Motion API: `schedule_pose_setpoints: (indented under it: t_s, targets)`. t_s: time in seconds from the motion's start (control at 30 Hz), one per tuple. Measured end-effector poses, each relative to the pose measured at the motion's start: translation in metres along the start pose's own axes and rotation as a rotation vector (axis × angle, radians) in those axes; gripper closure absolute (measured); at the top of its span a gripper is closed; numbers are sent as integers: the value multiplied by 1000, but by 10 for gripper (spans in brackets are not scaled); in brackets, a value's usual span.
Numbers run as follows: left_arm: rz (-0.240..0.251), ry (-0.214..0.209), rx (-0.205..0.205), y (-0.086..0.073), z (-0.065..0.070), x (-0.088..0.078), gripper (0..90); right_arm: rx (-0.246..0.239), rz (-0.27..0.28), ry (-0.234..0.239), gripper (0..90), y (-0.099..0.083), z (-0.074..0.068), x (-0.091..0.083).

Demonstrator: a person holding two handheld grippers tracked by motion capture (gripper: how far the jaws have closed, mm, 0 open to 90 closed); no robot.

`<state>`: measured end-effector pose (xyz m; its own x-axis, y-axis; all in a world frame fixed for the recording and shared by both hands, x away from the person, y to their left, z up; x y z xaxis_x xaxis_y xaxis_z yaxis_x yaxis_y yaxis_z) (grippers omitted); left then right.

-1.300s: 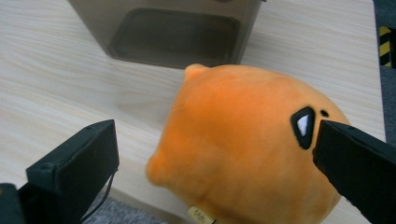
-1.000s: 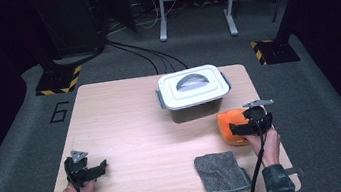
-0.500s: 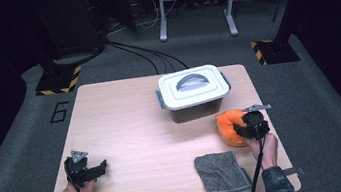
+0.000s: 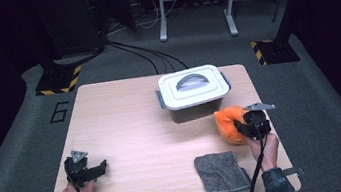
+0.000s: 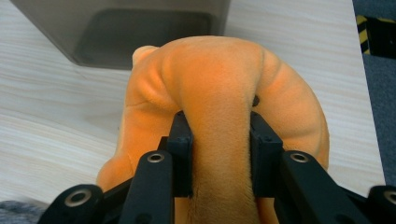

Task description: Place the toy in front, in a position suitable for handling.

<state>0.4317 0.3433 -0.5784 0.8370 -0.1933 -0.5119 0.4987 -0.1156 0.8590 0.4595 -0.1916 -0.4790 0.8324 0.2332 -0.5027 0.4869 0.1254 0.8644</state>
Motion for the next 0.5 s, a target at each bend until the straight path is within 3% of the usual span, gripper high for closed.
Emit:
schedule_pose_setpoints:
  t_s: [0.23,0.5]
  targets:
    - [0,0,0,0,0,0,115,-29,30,51,667,13,-23,-12]
    - [-5,-3,1,0,0,0,115,-76,34,135,661,20,-65,-16]
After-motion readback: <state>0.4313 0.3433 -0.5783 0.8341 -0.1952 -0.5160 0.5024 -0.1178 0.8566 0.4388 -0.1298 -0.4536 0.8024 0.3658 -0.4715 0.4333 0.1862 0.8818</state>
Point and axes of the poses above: each handheld gripper's, and its own axes: x roughly forward along the jaws, y roughly out of its top, z roughly to its right, the point moved 7 cm from there along x, roughly forward along the jaws, and after that the axes turned 11 degrees about z, right-handed, at the moved point
